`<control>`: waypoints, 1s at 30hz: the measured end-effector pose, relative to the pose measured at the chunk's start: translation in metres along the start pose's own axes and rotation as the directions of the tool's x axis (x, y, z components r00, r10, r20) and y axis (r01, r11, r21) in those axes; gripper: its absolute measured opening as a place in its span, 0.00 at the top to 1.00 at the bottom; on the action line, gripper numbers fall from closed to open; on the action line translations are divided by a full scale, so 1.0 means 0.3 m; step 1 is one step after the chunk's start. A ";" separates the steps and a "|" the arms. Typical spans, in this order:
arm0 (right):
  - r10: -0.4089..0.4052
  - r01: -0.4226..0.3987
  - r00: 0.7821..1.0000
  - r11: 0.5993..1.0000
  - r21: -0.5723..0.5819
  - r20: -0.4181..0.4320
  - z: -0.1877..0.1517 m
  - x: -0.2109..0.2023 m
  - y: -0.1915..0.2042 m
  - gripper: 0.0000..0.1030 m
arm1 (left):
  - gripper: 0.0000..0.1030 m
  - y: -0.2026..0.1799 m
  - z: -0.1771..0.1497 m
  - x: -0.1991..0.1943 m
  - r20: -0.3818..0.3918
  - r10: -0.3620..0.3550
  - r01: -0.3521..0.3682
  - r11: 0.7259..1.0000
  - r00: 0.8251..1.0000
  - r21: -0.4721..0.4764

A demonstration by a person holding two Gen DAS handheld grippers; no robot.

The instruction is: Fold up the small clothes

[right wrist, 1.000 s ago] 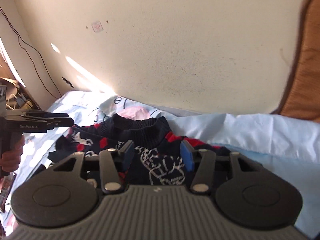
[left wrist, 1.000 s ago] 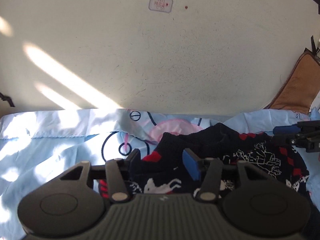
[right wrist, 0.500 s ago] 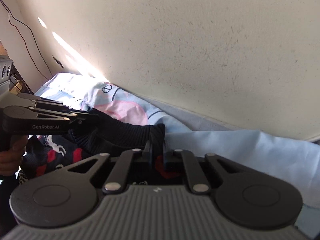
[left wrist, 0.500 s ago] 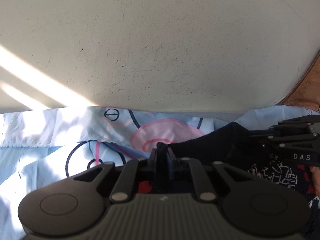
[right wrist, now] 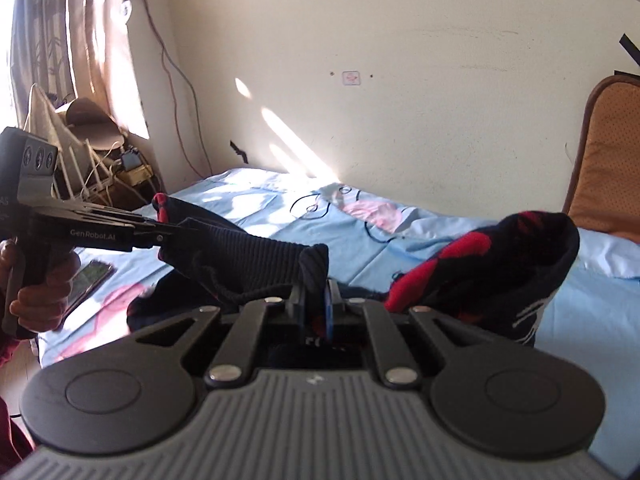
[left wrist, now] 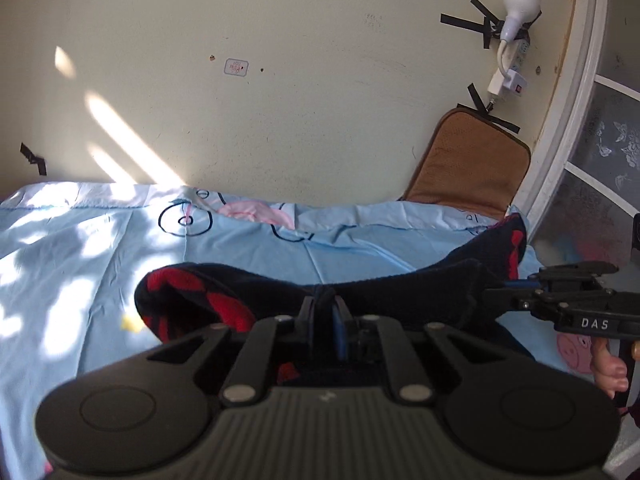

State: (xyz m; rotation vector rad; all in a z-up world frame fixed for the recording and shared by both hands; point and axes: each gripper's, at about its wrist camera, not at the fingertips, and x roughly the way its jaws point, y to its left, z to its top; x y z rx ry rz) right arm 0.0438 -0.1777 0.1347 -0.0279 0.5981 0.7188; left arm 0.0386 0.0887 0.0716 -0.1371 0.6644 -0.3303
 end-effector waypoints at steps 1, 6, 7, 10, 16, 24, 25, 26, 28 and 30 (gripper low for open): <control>-0.005 0.005 1.000 1.000 0.008 -0.016 -0.050 -0.006 0.026 0.88 | 0.91 -0.013 -0.039 -0.022 -0.011 0.009 -0.009 1.000 1.000 -0.002; -0.031 0.042 0.994 0.994 0.102 -0.106 -0.245 0.032 0.073 0.82 | 0.87 -0.042 -0.215 -0.040 -0.102 0.021 -0.021 1.000 0.995 0.000; -0.034 0.045 0.995 0.992 0.120 -0.095 -0.258 0.018 0.076 0.81 | 0.85 -0.048 -0.238 -0.066 -0.108 0.022 -0.021 1.000 0.994 0.013; 0.009 -0.004 0.999 0.986 0.168 -0.032 -0.243 -0.076 0.062 0.68 | 0.85 -0.007 -0.228 -0.178 -0.048 -0.046 0.045 0.999 0.998 -0.017; -0.038 -0.008 0.989 0.954 0.299 0.145 -0.158 -0.123 0.027 0.61 | 0.78 0.089 -0.062 -0.237 0.156 -0.010 0.033 0.988 0.988 -0.148; -0.058 0.054 0.998 0.895 0.443 -0.005 -0.295 0.031 -0.024 0.66 | 0.93 0.161 -0.165 0.043 -0.092 0.148 -0.161 0.974 0.985 -0.158; -0.048 0.043 0.999 0.883 0.468 -0.001 -0.297 0.004 -0.033 0.65 | 0.93 0.152 -0.170 0.035 -0.091 0.158 -0.170 0.975 0.983 -0.143; -0.040 0.027 0.999 0.876 0.481 0.016 -0.295 -0.022 -0.039 0.63 | 0.93 0.146 -0.165 0.025 -0.096 0.165 -0.177 0.974 0.982 -0.143; -0.056 0.005 0.994 0.871 0.492 0.089 -0.289 -0.114 -0.047 0.60 | 0.92 0.140 -0.148 -0.008 -0.097 0.155 -0.170 0.971 0.983 -0.166; -0.102 0.018 0.986 0.858 0.513 0.135 -0.290 -0.201 -0.065 0.48 | 0.89 0.123 -0.127 -0.057 -0.053 0.125 -0.133 0.973 0.991 -0.189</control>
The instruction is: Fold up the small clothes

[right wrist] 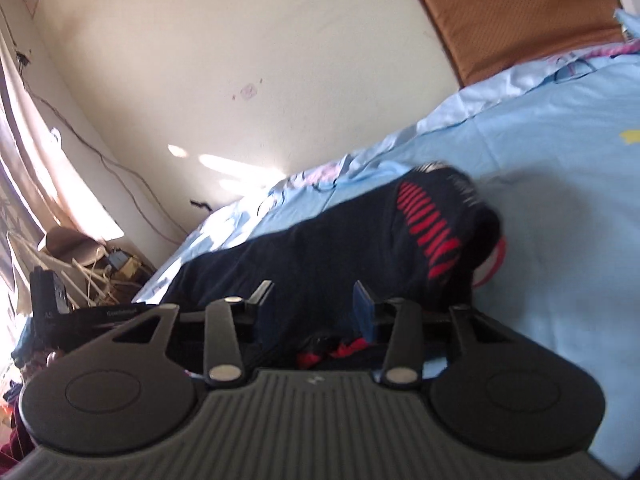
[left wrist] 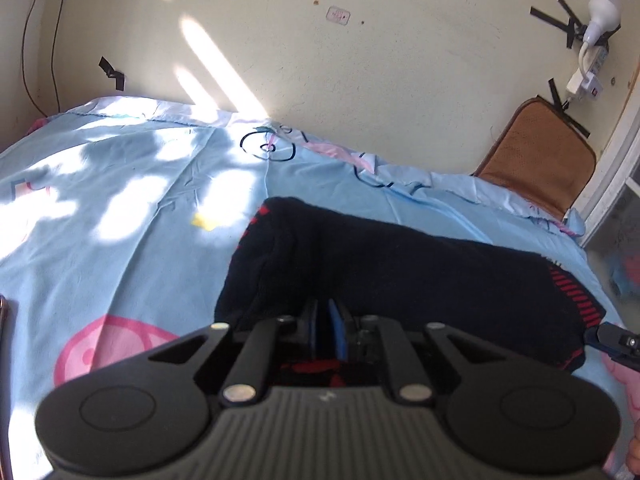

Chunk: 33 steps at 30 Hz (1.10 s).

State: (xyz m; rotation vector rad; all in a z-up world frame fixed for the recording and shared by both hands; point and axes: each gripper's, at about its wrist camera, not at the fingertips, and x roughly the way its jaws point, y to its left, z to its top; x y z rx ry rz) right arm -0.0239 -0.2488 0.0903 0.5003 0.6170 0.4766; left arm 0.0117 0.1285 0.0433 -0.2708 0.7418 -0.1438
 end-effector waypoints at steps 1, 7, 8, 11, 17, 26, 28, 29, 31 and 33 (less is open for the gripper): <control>-0.023 0.022 0.999 1.000 0.021 0.030 0.004 -0.039 -0.016 0.45 | 0.87 -0.011 0.008 -0.023 0.026 -0.022 0.022 1.000 0.999 -0.001; -0.116 0.108 0.993 0.966 0.236 0.020 -0.024 -0.081 -0.164 0.30 | 0.82 -0.125 0.036 0.008 0.016 -0.139 0.138 0.990 0.990 0.036; -0.122 0.115 0.993 0.958 0.262 0.009 -0.029 -0.065 -0.178 0.30 | 0.82 -0.147 0.030 0.039 -0.005 -0.136 0.136 0.990 0.991 0.043; -0.122 0.116 0.993 0.945 0.304 0.000 -0.037 -0.005 -0.196 0.29 | 0.82 -0.161 0.001 0.132 -0.079 -0.124 0.126 0.992 0.989 0.023; -0.115 0.116 0.993 0.952 0.284 -0.021 -0.042 0.124 -0.162 0.52 | 0.85 -0.157 -0.059 0.161 -0.060 -0.094 0.096 0.995 0.994 0.032; -0.107 0.105 0.994 0.992 0.065 0.035 0.046 0.118 0.081 0.77 | 0.84 -0.058 -0.030 0.040 0.038 -0.197 0.199 0.978 0.980 -0.066; -0.085 0.086 0.996 0.996 -0.034 0.041 0.066 0.141 0.183 0.77 | 0.81 0.003 -0.017 -0.011 0.092 -0.206 0.216 0.970 0.974 -0.113; -0.070 0.073 0.997 0.994 -0.082 0.039 0.071 0.156 0.232 0.77 | 0.79 0.045 -0.009 -0.042 0.124 -0.199 0.216 0.966 0.972 -0.143; -0.037 0.042 0.999 0.981 -0.188 0.029 0.067 0.199 0.338 0.77 | 0.78 0.114 0.000 -0.090 0.169 -0.172 0.204 0.959 0.970 -0.195; -0.011 0.015 1.000 0.952 -0.306 0.015 0.041 0.249 0.439 0.77 | 0.78 0.187 0.003 -0.135 0.204 -0.135 0.185 0.950 0.970 -0.250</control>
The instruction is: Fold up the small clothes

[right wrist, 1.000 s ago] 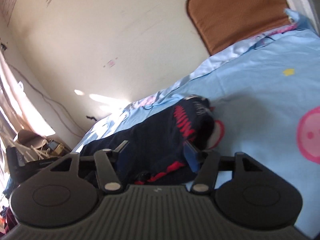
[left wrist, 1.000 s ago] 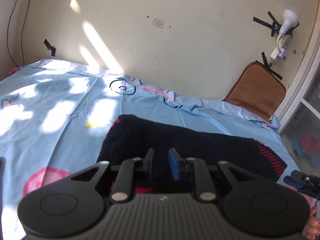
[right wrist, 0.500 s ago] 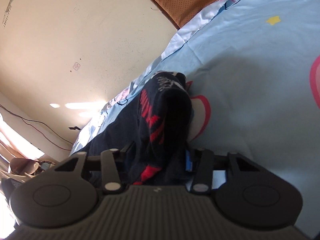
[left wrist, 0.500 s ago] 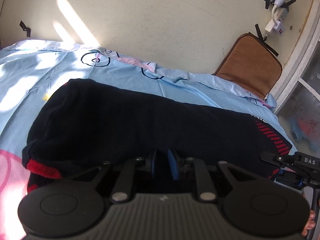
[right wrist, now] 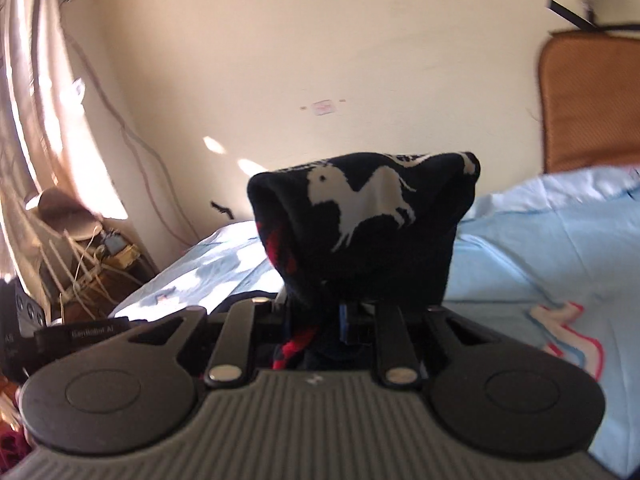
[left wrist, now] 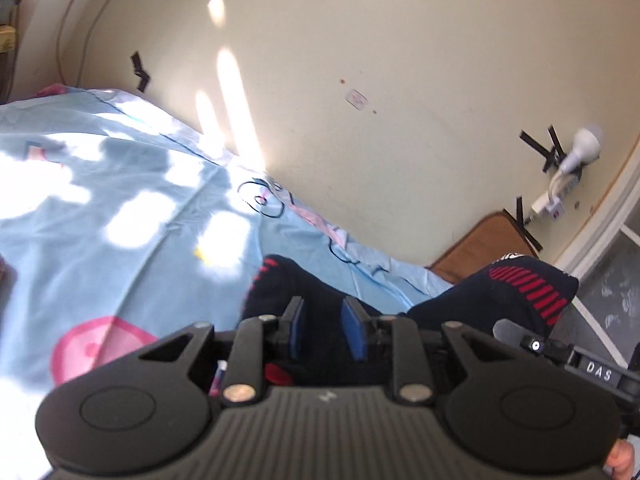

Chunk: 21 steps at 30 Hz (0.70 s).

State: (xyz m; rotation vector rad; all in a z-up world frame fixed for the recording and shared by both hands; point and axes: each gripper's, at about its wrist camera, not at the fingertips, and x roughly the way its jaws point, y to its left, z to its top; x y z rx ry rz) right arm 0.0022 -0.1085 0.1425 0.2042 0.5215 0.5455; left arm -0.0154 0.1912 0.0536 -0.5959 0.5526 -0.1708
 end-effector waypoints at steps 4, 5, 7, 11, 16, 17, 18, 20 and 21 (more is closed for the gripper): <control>0.054 -0.066 0.996 0.982 -0.176 -0.074 -0.037 0.140 0.167 0.77 | 0.78 0.078 0.017 -0.056 0.039 0.033 -0.030 0.998 0.999 -0.062; 0.064 -0.084 0.993 0.974 -0.212 -0.102 -0.054 0.181 0.202 0.77 | 0.78 0.097 0.016 -0.068 0.044 0.039 -0.035 0.997 0.998 -0.076; 0.069 -0.118 0.981 0.953 -0.277 -0.181 -0.102 0.264 0.257 0.75 | 0.78 0.124 0.016 -0.085 0.052 0.043 -0.038 0.995 0.998 -0.093; 0.072 -0.184 0.965 0.870 -0.457 -0.253 -0.227 0.352 0.341 0.48 | 0.76 0.148 0.029 -0.118 0.079 0.046 -0.037 0.994 0.996 -0.105; 0.206 -0.311 0.939 0.847 -0.431 -0.274 -0.178 0.222 0.342 0.28 | 0.73 0.099 0.050 -0.099 0.081 0.012 -0.007 0.998 0.997 -0.061; 0.226 -0.320 0.938 0.856 -0.407 -0.263 -0.160 0.195 0.320 0.28 | 0.72 0.080 0.054 -0.089 0.081 0.003 0.000 0.999 0.997 -0.046; 0.242 -0.320 0.940 0.870 -0.376 -0.240 -0.130 0.170 0.309 0.28 | 0.70 0.052 0.058 -0.075 0.080 -0.006 0.008 1.000 0.997 -0.025; 0.252 -0.303 0.948 0.900 -0.314 -0.192 -0.079 0.124 0.259 0.29 | 0.69 0.006 0.062 -0.039 0.074 -0.026 0.024 0.999 0.997 0.022; 0.255 -0.294 0.952 0.915 -0.275 -0.167 -0.055 0.107 0.227 0.29 | 0.69 -0.017 0.062 -0.017 0.071 -0.029 0.026 0.999 0.997 0.045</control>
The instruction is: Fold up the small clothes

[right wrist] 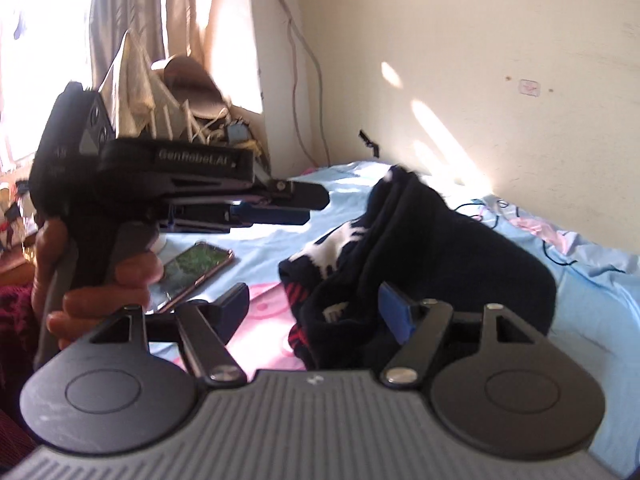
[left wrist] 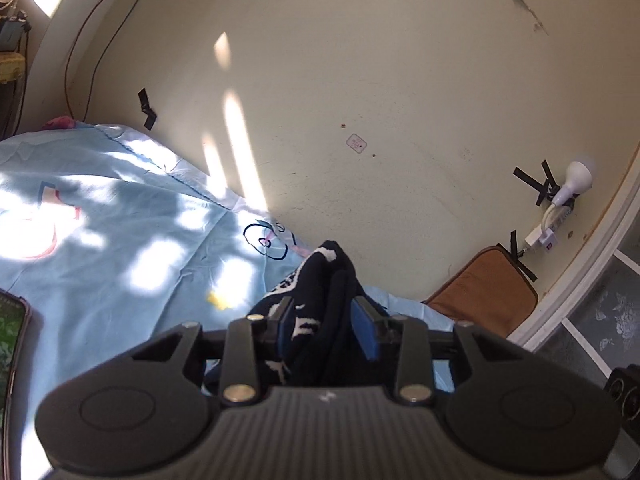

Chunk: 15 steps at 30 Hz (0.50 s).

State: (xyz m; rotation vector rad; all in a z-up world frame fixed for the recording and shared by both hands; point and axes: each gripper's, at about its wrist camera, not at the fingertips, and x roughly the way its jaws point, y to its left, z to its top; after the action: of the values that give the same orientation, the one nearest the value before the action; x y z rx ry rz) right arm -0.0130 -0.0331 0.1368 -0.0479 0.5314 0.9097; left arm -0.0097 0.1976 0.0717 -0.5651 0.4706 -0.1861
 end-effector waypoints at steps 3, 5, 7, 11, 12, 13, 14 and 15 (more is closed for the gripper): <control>-0.066 0.056 0.996 0.989 0.140 0.066 0.031 -0.059 -0.117 0.42 | 0.71 -0.060 -0.004 0.085 -0.031 -0.018 0.020 0.999 0.999 0.048; -0.119 0.102 0.991 0.966 0.236 0.057 0.045 -0.054 -0.200 0.60 | 0.72 -0.084 -0.003 0.140 -0.049 -0.021 0.025 0.996 0.999 0.081; -0.135 0.117 0.990 0.933 0.342 0.029 0.038 -0.021 -0.282 0.75 | 0.74 -0.094 0.001 0.208 -0.067 0.009 -0.001 0.992 0.998 0.124; -0.080 0.122 0.991 0.850 0.513 -0.104 -0.050 0.158 -0.403 0.90 | 0.88 -0.014 0.013 0.365 -0.173 0.137 -0.125 0.989 0.975 0.078; -0.061 0.104 0.993 0.833 0.544 -0.097 -0.074 0.181 -0.419 0.99 | 0.88 0.026 0.011 0.384 -0.172 0.151 -0.142 0.988 0.973 0.062; -0.033 0.071 0.997 0.815 0.575 -0.076 -0.088 0.189 -0.429 0.99 | 0.88 0.045 0.011 0.386 -0.173 0.143 -0.137 0.990 0.975 0.045; -0.026 0.064 0.997 0.804 0.591 -0.074 -0.090 0.193 -0.430 0.99 | 0.88 0.066 0.017 0.381 -0.183 0.123 -0.123 0.992 0.975 0.010; -0.031 0.073 0.996 0.811 0.581 -0.083 -0.078 0.185 -0.415 0.99 | 0.88 0.073 0.022 0.376 -0.193 0.114 -0.117 0.993 0.975 -0.006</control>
State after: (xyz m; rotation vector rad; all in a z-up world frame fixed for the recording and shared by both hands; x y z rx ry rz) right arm 0.0994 -0.0755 0.0685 0.4689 0.8560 0.6584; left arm 0.0934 0.1858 0.0220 -0.5377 0.6922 -0.1256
